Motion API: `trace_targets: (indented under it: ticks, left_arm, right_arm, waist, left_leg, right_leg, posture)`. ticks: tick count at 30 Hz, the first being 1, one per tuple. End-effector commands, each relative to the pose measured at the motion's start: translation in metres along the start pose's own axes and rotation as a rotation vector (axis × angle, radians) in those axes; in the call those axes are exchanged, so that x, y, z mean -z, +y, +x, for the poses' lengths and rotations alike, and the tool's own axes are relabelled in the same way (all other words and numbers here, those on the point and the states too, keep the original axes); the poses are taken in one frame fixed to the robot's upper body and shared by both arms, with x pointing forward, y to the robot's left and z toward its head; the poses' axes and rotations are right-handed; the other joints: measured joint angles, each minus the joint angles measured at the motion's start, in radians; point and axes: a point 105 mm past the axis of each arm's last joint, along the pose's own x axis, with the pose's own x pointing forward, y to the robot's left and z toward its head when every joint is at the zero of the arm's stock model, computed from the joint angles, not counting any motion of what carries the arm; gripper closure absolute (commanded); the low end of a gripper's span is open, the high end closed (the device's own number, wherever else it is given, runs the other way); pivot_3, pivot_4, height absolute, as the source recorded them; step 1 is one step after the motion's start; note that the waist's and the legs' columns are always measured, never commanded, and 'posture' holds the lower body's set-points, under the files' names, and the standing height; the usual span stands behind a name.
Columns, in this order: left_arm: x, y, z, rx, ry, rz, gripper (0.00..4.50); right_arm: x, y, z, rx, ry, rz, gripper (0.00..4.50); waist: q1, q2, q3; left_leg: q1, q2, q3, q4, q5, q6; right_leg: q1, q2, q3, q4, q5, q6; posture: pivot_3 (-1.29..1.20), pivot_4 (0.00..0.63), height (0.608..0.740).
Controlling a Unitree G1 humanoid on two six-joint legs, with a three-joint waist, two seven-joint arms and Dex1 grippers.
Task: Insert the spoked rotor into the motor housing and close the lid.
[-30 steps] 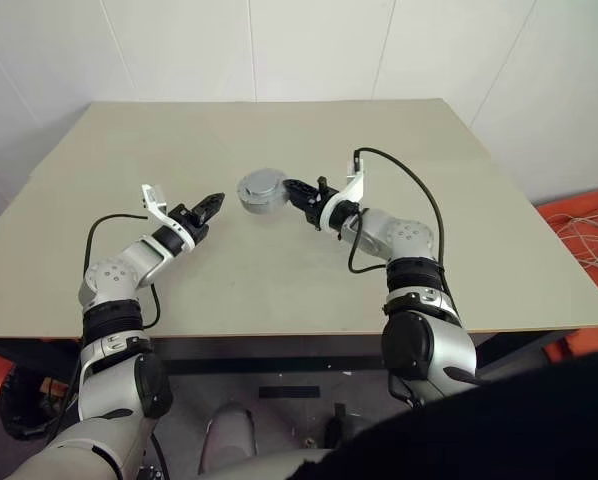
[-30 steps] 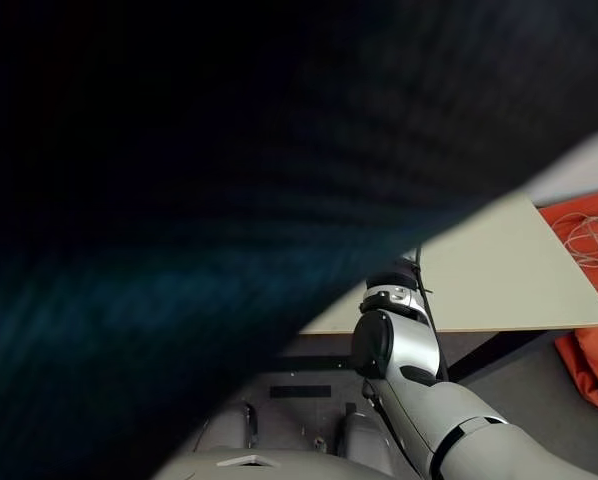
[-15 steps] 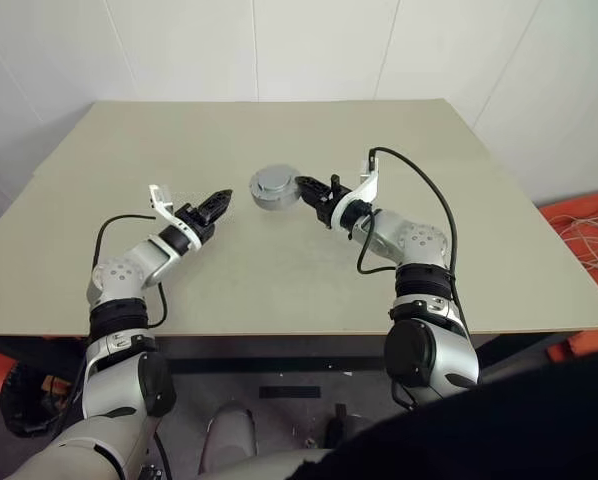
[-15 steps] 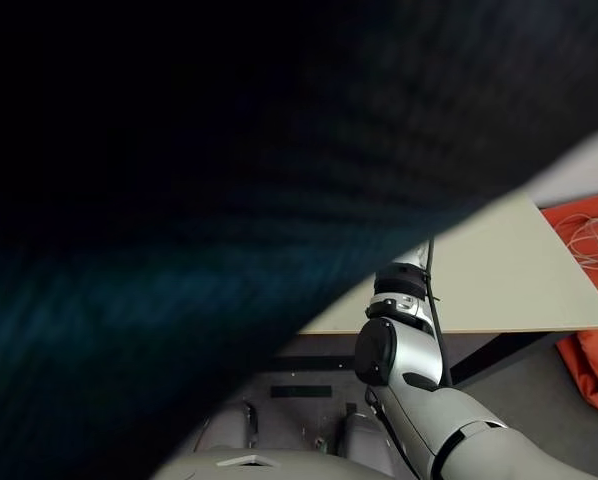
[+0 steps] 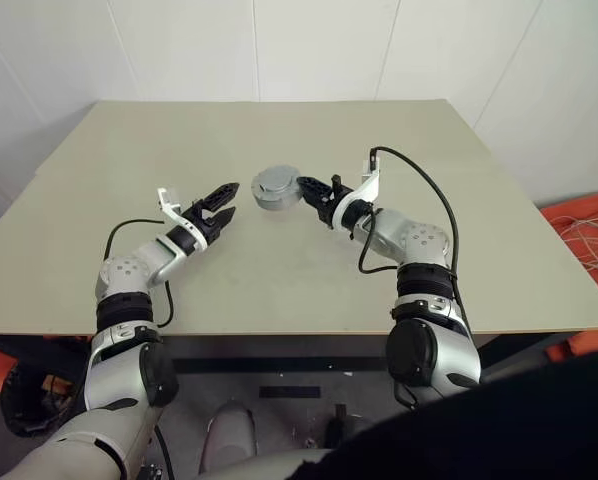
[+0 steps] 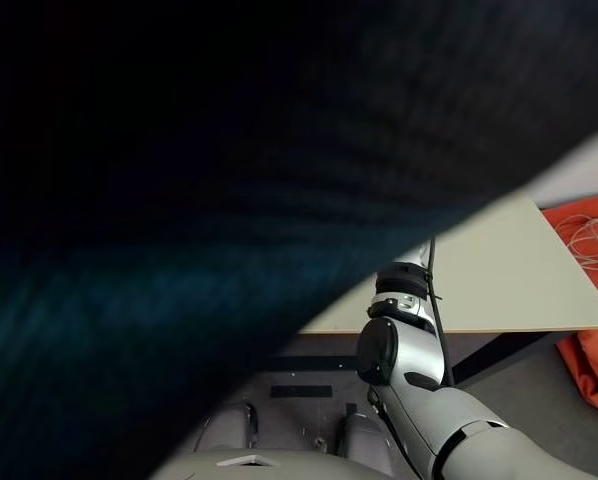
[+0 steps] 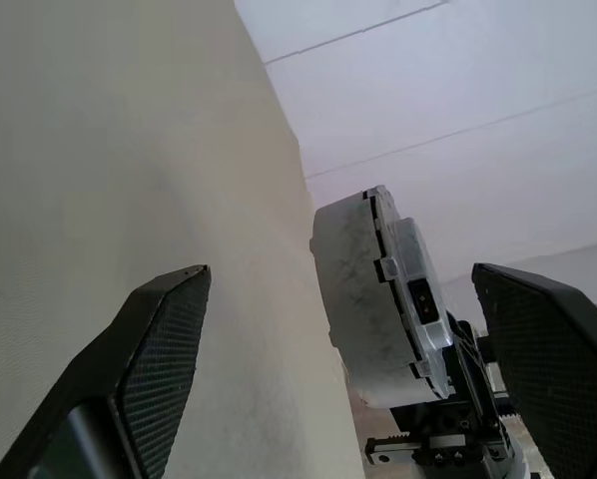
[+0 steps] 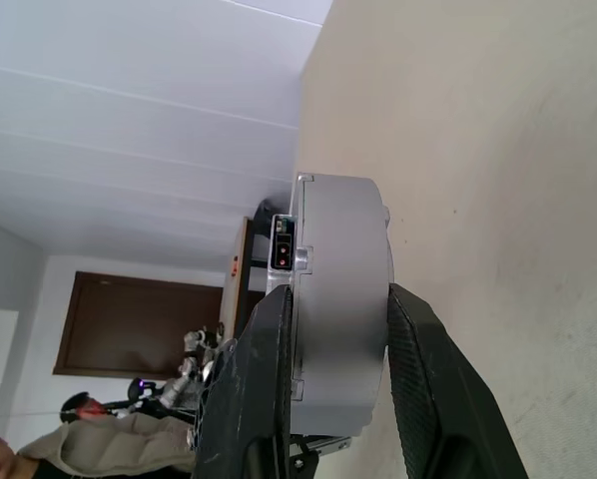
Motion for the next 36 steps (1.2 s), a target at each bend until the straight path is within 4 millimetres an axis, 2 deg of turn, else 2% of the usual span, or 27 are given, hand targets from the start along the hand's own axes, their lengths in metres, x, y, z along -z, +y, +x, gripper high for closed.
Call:
trace_targets:
  ticks: [1, 6, 12, 25, 29, 33, 36]
  left_arm:
    - [-0.003, -0.018, 0.011, 0.088, -0.010, -0.083, 0.05]
    - [0.018, -0.036, 0.027, 0.190, 0.058, -0.174, 0.05]
    - [0.030, -0.044, 0.031, 0.227, 0.106, -0.188, 0.05]
    - [0.029, -0.040, 0.037, 0.173, 0.045, 0.020, 0.05]
    - [0.031, -0.041, 0.038, 0.183, 0.047, 0.021, 0.05]
    - [0.035, -0.042, 0.039, 0.185, 0.062, 0.010, 0.86]
    - [0.036, -0.044, 0.038, 0.203, 0.071, -0.015, 1.85]
  right_arm:
    - [-0.013, 0.039, -0.005, -0.150, -0.041, -0.024, 3.34]
    - [0.000, 0.042, -0.007, -0.167, 0.001, -0.024, 3.34]
    - [0.004, 0.039, -0.008, -0.152, 0.002, -0.022, 3.34]
    - [0.003, 0.037, -0.007, -0.136, -0.008, -0.047, 3.34]
    - [0.002, 0.037, -0.007, -0.131, -0.011, -0.048, 3.34]
    - [0.001, 0.037, -0.007, -0.129, -0.014, -0.048, 3.34]
    - [0.001, 0.038, -0.006, -0.132, -0.016, -0.048, 3.34]
  waist:
    - [0.000, 0.000, 0.000]
    - [0.003, 0.000, 0.000]
    - [0.004, 0.000, 0.000]
    - [0.004, 0.000, 0.000]
    - [0.004, 0.000, 0.000]
    - [0.004, 0.000, 0.000]
    - [0.004, 0.000, 0.000]
  left_leg:
    - [0.000, 0.000, 0.000, 0.000, 0.000, 0.000]
    - [-0.003, 0.000, -0.003, 0.002, 0.000, 0.000]
    - [-0.004, 0.000, -0.005, 0.004, 0.000, 0.000]
    - [-0.006, 0.000, -0.008, 0.009, 0.000, 0.000]
    - [-0.007, 0.000, -0.008, 0.010, 0.000, 0.000]
    - [-0.007, 0.000, -0.008, 0.011, 0.000, 0.000]
    - [-0.007, 0.000, -0.008, 0.011, 0.000, 0.000]
  right_leg:
    - [0.000, 0.000, 0.000, 0.000, 0.000, 0.000]
    - [0.000, 0.000, -0.002, 0.000, 0.000, 0.000]
    - [0.000, 0.000, -0.003, 0.000, 0.001, 0.000]
    - [0.001, -0.001, -0.004, 0.001, 0.003, 0.002]
    - [0.001, -0.001, -0.004, 0.001, 0.003, 0.002]
    - [0.001, -0.001, -0.004, 0.001, 0.004, 0.002]
    - [0.001, -0.001, -0.004, 0.001, 0.004, 0.002]
  posture:
    - [0.00, 0.000, 0.740]
    - [0.00, 0.000, 0.740]
    - [0.00, 0.000, 0.740]
    - [0.00, 0.000, 0.740]
    - [0.00, 0.000, 0.740]
    - [0.00, 0.000, 0.740]
    - [0.00, 0.000, 0.740]
